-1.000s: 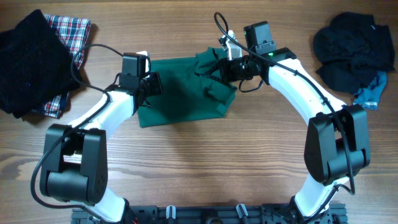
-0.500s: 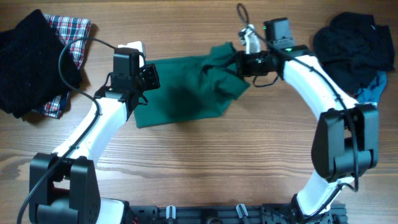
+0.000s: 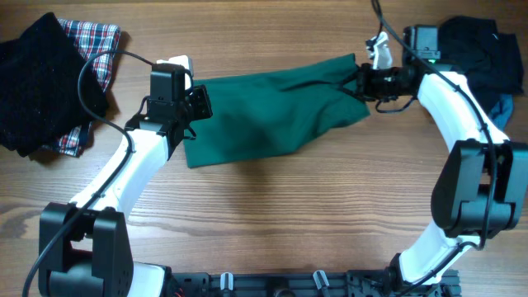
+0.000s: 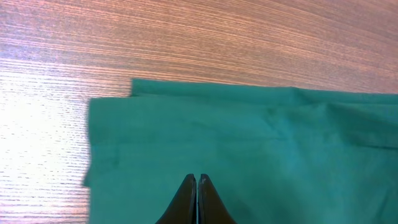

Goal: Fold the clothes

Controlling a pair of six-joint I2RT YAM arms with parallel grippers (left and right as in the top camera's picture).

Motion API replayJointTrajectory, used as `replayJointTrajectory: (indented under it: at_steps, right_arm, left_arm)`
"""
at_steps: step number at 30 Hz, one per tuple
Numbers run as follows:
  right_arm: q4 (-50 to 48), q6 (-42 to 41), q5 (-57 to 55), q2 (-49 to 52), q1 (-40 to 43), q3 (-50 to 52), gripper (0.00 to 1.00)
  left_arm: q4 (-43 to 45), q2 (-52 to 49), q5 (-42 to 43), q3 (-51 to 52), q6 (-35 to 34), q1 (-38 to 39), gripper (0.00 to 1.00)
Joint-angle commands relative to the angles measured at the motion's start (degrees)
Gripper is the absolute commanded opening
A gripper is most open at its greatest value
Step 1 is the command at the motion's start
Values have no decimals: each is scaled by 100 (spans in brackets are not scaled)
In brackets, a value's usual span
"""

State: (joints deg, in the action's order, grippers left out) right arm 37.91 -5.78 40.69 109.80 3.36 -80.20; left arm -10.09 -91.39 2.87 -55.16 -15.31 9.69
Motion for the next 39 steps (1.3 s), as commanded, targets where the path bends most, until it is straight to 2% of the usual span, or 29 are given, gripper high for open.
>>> replayJointTrajectory:
  at_steps: [1,11,19,22,33,39]
  right_arm:
    - [192,293,-243,-245,348,-133,4]
    - [643,717,-503,-245,1016,-538,4]
    - [1327,879,-765,-245,988,-1250,4]
    - [1414,863,-522,-245,667,-1261,4]
    - [909,166,-468,-240,-1506,-1257,4]
    - [487,-179,-835,-94,-2249,-1257,4]
  left_arm:
    - [15,74,22,-37,-9,4,4]
    - [17,74,-20,-37,-9,4,4]
    - [68,76,-105,-39,-11,4,4]
    - [90,109,-101,-76,-59,4,5]
    - [50,177,-103,-85,-164,7,4]
    - [-9,177,-101,-85,-164,7,4]
